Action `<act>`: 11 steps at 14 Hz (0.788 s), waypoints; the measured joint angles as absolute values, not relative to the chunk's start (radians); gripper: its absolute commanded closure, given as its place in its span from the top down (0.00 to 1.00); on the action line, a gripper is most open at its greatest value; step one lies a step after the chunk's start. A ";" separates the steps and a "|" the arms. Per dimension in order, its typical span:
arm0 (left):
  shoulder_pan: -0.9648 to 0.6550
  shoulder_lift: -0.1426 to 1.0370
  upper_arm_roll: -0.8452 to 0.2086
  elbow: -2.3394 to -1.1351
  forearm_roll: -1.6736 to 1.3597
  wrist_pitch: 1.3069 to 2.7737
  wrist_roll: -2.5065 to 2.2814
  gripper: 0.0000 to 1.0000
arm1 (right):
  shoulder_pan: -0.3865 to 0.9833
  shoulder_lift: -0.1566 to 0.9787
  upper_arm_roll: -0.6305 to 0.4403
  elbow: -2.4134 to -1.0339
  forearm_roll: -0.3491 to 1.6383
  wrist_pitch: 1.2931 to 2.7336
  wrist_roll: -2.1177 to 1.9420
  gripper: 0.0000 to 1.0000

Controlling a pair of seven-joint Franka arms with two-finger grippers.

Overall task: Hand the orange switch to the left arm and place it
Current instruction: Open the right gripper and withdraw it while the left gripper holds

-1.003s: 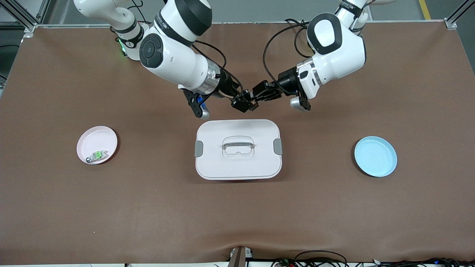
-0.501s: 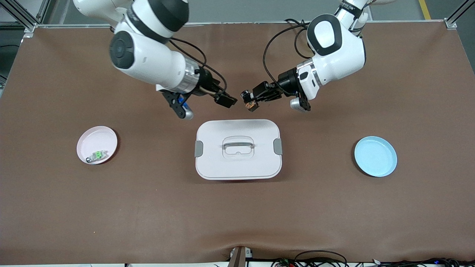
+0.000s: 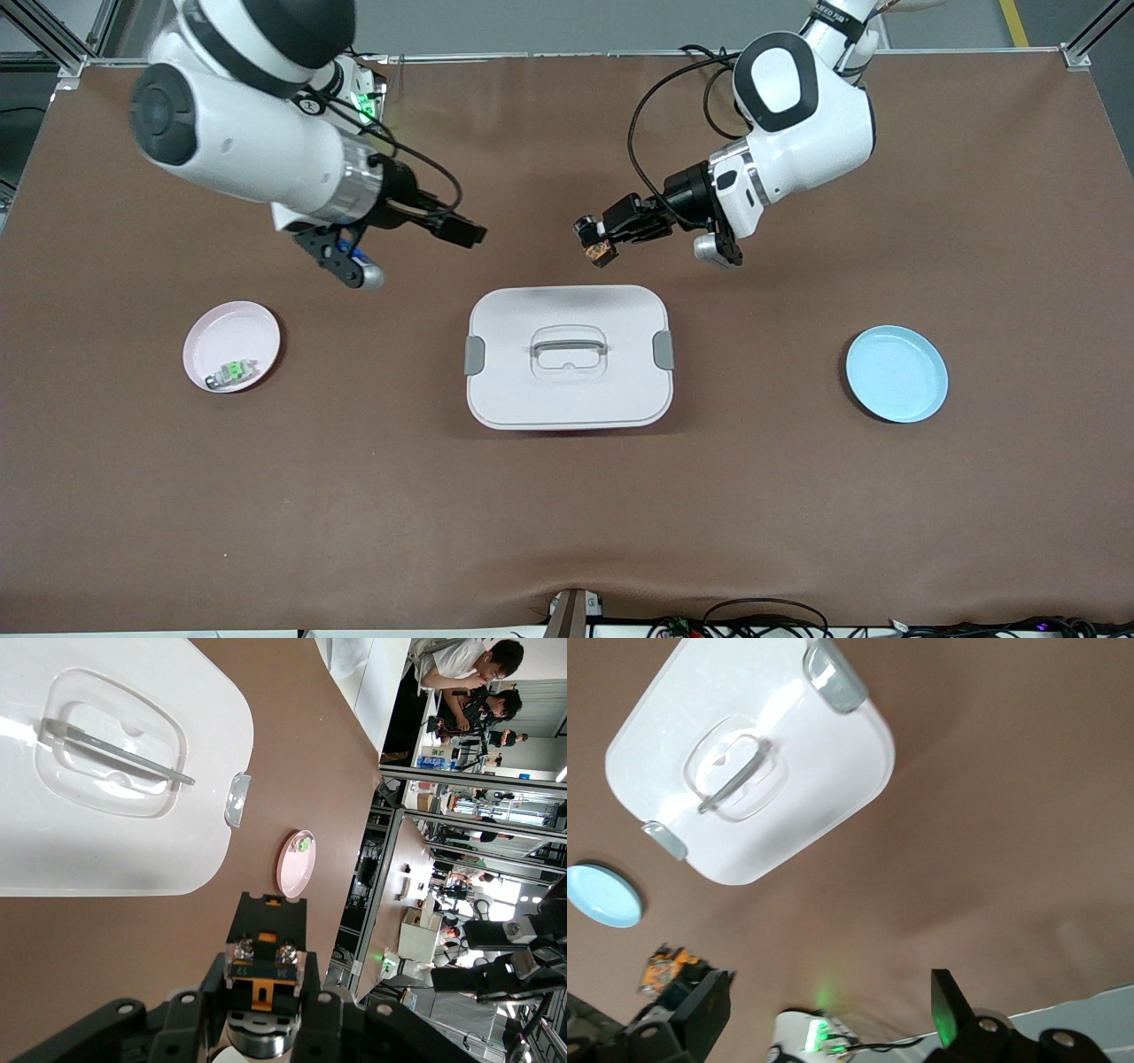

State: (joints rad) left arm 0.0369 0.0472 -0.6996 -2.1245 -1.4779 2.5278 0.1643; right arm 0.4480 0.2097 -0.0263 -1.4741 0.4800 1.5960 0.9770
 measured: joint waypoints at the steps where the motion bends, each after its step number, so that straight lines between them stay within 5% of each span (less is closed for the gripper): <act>1: 0.037 0.051 -0.700 -2.125 -1.478 2.528 0.164 0.00 | 0.433 0.204 -0.026 -1.474 0.441 1.573 0.935 1.00; 11: 0.057 0.079 -0.698 -2.118 -1.305 2.534 0.164 0.00 | 0.285 0.106 -0.028 -1.566 0.162 1.505 0.411 1.00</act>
